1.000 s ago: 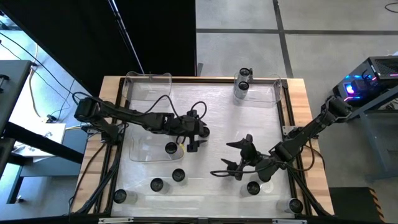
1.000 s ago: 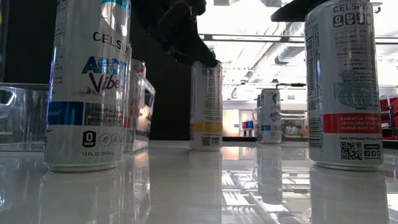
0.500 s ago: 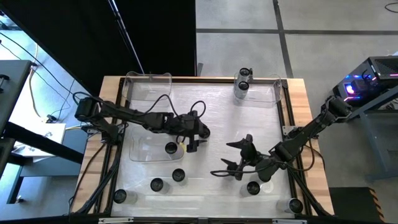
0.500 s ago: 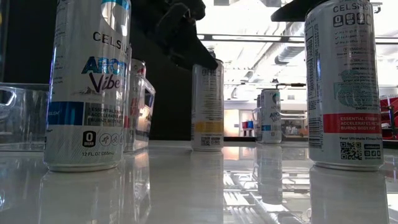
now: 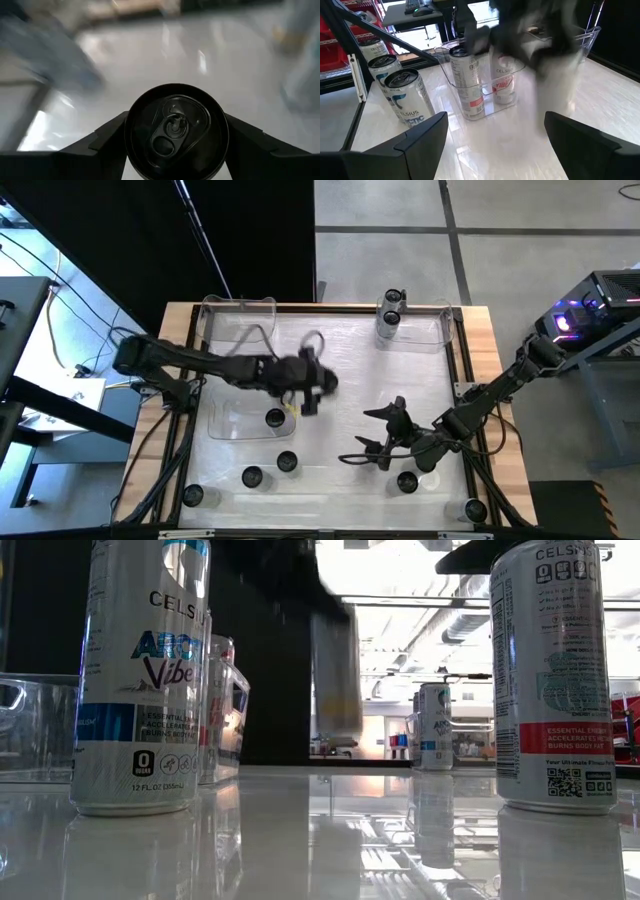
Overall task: Sort soda cans
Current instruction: Put the white-yellow can into the top left transparent bin
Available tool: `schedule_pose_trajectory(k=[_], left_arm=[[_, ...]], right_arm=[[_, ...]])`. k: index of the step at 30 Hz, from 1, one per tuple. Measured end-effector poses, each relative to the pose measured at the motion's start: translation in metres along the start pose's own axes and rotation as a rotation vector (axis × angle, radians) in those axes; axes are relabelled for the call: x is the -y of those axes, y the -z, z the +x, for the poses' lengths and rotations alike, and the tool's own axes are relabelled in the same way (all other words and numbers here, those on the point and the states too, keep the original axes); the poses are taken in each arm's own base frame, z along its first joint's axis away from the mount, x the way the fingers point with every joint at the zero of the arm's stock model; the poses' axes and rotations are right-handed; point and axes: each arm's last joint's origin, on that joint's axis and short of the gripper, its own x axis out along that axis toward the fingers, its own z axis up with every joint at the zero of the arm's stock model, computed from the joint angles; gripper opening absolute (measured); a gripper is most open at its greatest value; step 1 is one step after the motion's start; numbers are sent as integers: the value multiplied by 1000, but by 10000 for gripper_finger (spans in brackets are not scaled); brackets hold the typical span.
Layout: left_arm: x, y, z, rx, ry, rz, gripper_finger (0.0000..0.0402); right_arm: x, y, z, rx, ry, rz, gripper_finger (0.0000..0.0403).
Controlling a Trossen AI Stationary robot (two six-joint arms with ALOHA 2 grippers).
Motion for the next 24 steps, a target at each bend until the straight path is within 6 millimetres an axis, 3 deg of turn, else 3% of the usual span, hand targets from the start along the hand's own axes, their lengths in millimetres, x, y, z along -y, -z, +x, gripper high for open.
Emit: schedule_pose_trajectory(k=[3,6,12,17,24], left_arm=[[-24,-18,-30,58,-85,-31,248],[-53,-24,-62,92,-149,-85,248],[-119,-11,-129,41,-470,-219,248],[-164,17,-147,-80,-618,-331,248],[-209,71,-134,-202,-692,-500,248]], right_arm=[[0,0,0,-1,-2,0,328],[0,0,0,0,0,-1,328],[0,0,0,4,6,-4,328],[0,0,0,10,17,-8,328],[0,0,0,11,18,-1,328]])
